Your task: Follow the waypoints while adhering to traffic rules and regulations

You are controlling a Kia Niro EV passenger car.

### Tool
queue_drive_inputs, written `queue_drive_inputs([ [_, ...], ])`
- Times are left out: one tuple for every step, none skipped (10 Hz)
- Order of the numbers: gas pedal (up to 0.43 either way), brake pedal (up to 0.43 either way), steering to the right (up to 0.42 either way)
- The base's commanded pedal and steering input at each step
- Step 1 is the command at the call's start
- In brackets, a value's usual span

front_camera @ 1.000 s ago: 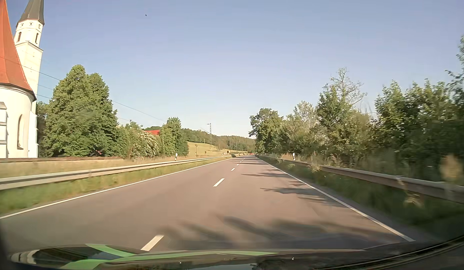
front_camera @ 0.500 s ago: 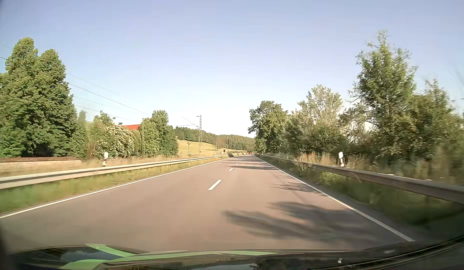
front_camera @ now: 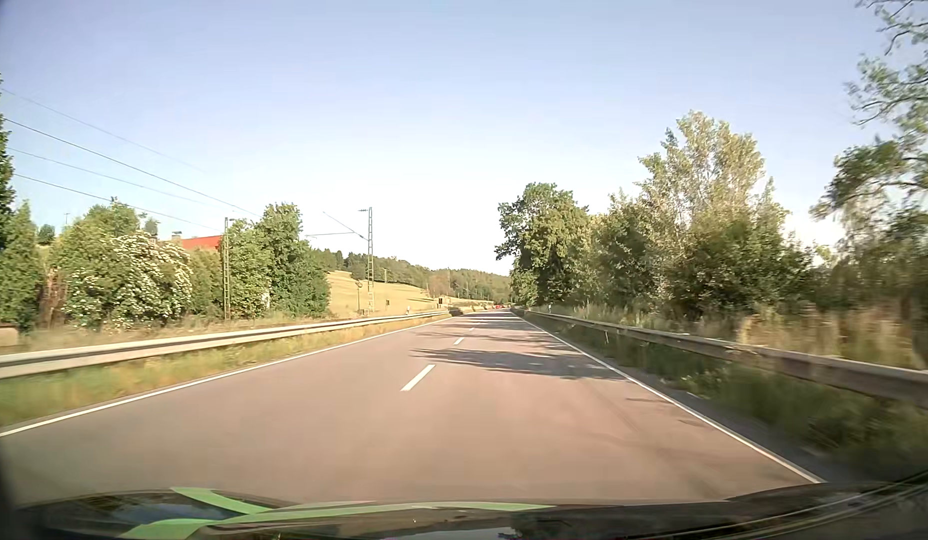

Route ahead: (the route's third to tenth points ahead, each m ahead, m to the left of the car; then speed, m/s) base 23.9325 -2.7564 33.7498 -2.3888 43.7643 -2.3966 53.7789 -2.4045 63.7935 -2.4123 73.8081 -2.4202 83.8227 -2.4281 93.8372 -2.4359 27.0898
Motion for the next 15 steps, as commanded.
queue_drive_inputs([
  [0.260, 0.000, -0.004],
  [0.260, 0.000, -0.004],
  [0.260, 0.000, -0.004],
  [0.260, 0.000, -0.004],
  [0.248, 0.000, -0.004],
  [0.248, 0.000, -0.004],
  [0.248, 0.000, -0.004],
  [0.248, 0.000, -0.003],
  [0.248, 0.000, -0.001],
  [0.248, 0.000, -0.001],
  [0.240, 0.000, -0.001],
  [0.228, 0.000, -0.001],
  [0.228, 0.000, -0.001],
  [0.228, 0.000, -0.001],
  [0.228, 0.000, -0.001],
])
